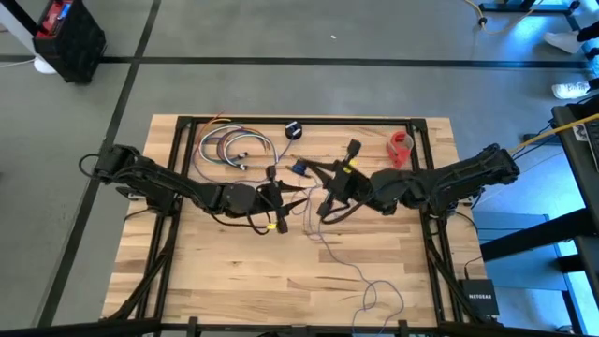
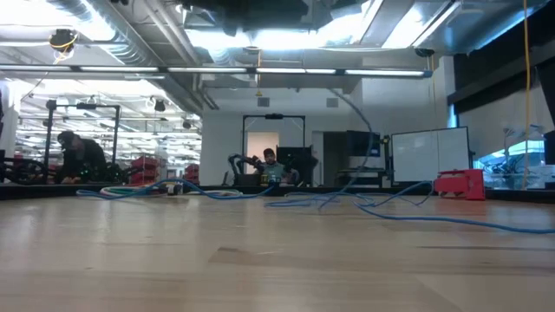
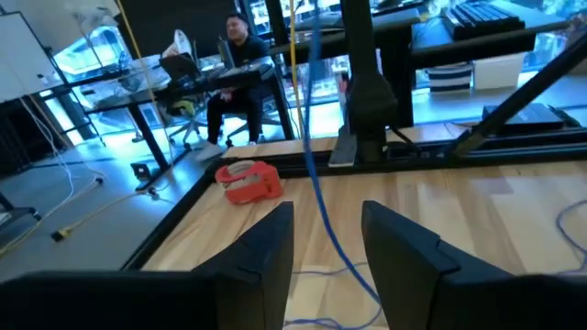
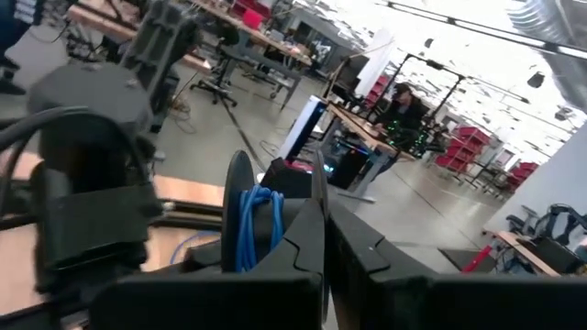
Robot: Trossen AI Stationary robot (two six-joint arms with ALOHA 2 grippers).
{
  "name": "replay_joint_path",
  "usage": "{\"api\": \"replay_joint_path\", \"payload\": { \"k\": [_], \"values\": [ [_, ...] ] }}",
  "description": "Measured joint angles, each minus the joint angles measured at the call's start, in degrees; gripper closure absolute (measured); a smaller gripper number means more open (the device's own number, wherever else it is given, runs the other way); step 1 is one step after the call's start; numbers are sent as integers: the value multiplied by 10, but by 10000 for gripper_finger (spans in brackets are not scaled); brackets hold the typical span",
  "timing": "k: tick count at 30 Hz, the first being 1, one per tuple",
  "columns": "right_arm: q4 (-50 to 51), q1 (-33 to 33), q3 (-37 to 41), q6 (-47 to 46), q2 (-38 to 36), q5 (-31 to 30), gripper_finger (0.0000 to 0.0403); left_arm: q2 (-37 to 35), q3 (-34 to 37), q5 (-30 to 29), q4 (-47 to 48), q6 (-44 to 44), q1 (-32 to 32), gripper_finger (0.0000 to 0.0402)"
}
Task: Coil cords
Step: Coil the blue wire onto the black spool
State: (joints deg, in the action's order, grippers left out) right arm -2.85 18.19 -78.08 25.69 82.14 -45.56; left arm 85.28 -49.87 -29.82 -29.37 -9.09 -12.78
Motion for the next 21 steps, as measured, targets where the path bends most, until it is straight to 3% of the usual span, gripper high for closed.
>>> {"api": "replay_joint_path", "payload": {
  "k": [13, 18, 21],
  "values": [
    [-1, 30, 0, -3, 43, -18, 400, 8, 0, 0, -48, -6, -7, 279],
    [-1, 28, 0, -4, 53, -17, 400, 7, 0, 85, -46, -9, -8, 279],
    [-4, 28, 0, -4, 54, -14, 400, 7, 0, 91, -42, -2, -6, 279]
  ]
}}
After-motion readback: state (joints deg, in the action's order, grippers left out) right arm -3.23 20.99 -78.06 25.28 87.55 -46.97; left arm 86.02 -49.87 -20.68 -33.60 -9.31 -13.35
